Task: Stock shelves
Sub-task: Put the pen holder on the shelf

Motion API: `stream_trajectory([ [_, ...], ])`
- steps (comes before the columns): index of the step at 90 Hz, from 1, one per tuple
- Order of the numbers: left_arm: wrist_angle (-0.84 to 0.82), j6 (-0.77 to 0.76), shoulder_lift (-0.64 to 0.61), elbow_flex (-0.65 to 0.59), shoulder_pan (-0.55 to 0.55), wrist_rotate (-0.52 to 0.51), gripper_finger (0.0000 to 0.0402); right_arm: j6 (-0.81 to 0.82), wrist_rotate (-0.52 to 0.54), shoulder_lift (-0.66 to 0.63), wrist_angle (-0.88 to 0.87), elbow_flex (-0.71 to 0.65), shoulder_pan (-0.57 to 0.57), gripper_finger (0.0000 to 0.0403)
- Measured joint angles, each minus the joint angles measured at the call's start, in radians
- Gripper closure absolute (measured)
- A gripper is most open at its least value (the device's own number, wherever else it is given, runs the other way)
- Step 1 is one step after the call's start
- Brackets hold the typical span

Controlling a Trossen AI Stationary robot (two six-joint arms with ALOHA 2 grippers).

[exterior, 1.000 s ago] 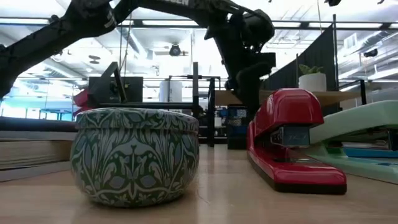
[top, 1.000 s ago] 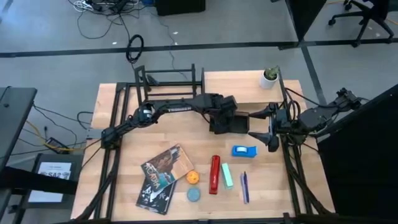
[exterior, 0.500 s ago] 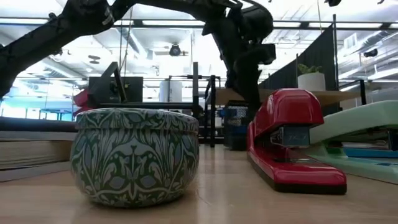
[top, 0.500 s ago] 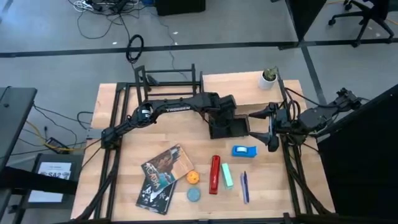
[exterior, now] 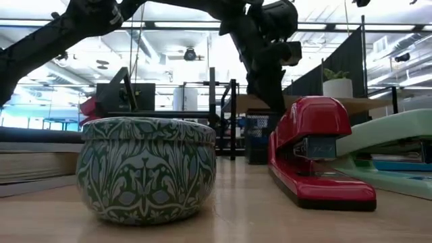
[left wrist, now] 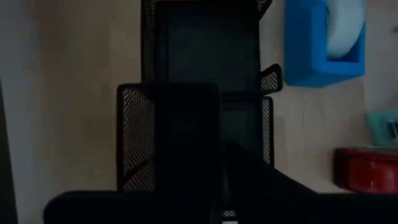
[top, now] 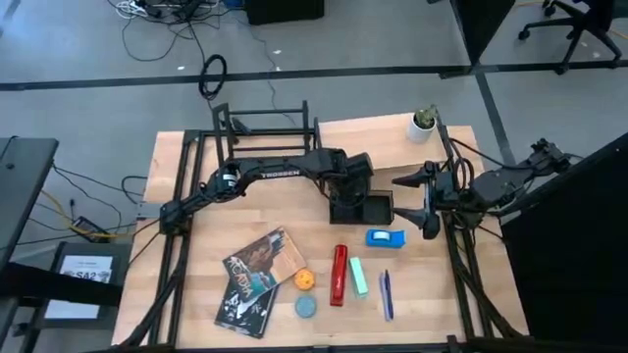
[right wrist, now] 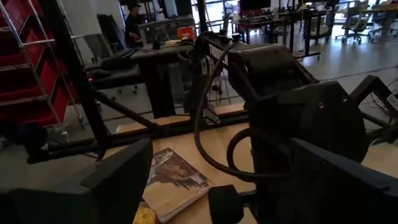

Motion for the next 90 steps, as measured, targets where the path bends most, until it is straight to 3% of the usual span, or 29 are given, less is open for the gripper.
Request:
stream_trajectory([
  [15, 0.050, -0.032, -0.046, -0.001, -0.002, -0.006, 0.0337, -0.005, 0.000, 0.000, -0.001, 0.000, 0.000, 0.0057],
  [27, 0.083, -0.039, -0.057, 0.004, 0.004, -0.131, 0.0331, -0.009, 0.000, 0.000, -0.001, 0.000, 0.000, 0.0057],
  [49, 0.085, -0.042, -0.019, -0.001, 0.034, -0.240, 0.0364, 0.000, -0.001, 0.000, -0.009, 0.000, 0.000, 0.0057],
  [67, 0.153, 0.003, -0.008, -0.032, 0.057, -0.391, 0.0395, 0.000, -0.002, 0.000, -0.009, 0.000, 0.000, 0.0057],
  [90, 0.261, 0.036, 0.001, -0.052, 0.079, -0.383, 0.0401, 0.003, -0.002, 0.000, -0.010, 0.000, 0.000, 0.0057],
])
